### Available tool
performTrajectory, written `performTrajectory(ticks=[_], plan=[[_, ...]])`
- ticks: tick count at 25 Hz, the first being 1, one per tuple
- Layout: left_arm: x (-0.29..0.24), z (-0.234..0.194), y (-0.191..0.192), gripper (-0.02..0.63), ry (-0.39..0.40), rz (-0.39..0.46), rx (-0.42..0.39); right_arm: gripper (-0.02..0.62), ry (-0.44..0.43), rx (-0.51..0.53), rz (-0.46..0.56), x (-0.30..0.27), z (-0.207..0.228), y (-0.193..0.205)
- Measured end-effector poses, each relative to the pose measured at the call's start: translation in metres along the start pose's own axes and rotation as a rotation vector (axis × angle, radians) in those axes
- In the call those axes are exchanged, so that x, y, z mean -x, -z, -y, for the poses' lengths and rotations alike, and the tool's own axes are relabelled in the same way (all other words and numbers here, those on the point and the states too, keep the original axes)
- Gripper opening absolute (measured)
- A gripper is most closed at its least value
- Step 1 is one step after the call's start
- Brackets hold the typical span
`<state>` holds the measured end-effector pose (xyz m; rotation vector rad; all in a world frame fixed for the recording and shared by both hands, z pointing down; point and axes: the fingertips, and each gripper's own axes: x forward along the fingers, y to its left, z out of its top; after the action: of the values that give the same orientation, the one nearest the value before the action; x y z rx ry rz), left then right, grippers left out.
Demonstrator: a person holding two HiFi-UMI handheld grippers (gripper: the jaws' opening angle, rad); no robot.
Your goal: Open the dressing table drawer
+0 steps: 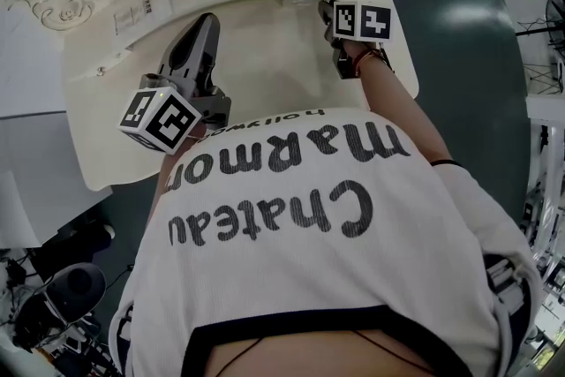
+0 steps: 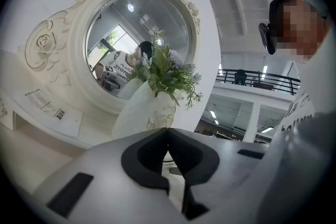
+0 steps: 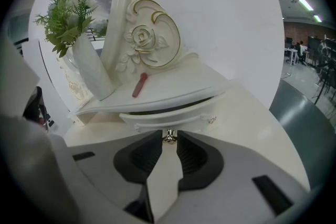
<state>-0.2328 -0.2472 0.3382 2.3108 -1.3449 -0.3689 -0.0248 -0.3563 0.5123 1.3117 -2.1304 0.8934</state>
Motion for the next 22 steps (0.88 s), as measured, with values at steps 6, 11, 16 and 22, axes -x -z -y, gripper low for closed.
performTrajectory(ticks=[6, 11, 16, 22], plan=[[0.001, 0.002, 0.002, 0.023, 0.008, -0.005, 0.0, 0.1, 0.0, 0.0, 0.001, 0.002, -0.001, 0.004], [0.003, 0.004, 0.002, 0.023, 0.007, 0.0, -0.003, 0.1, -0.005, -0.004, 0.002, 0.006, 0.0, 0.006], [0.004, 0.003, 0.004, 0.023, 0.001, -0.002, 0.002, 0.1, -0.004, -0.007, -0.003, 0.008, -0.001, 0.009], [0.004, 0.007, 0.006, 0.023, 0.015, -0.011, 0.009, 0.1, -0.004, 0.008, -0.014, 0.012, -0.002, 0.012]])
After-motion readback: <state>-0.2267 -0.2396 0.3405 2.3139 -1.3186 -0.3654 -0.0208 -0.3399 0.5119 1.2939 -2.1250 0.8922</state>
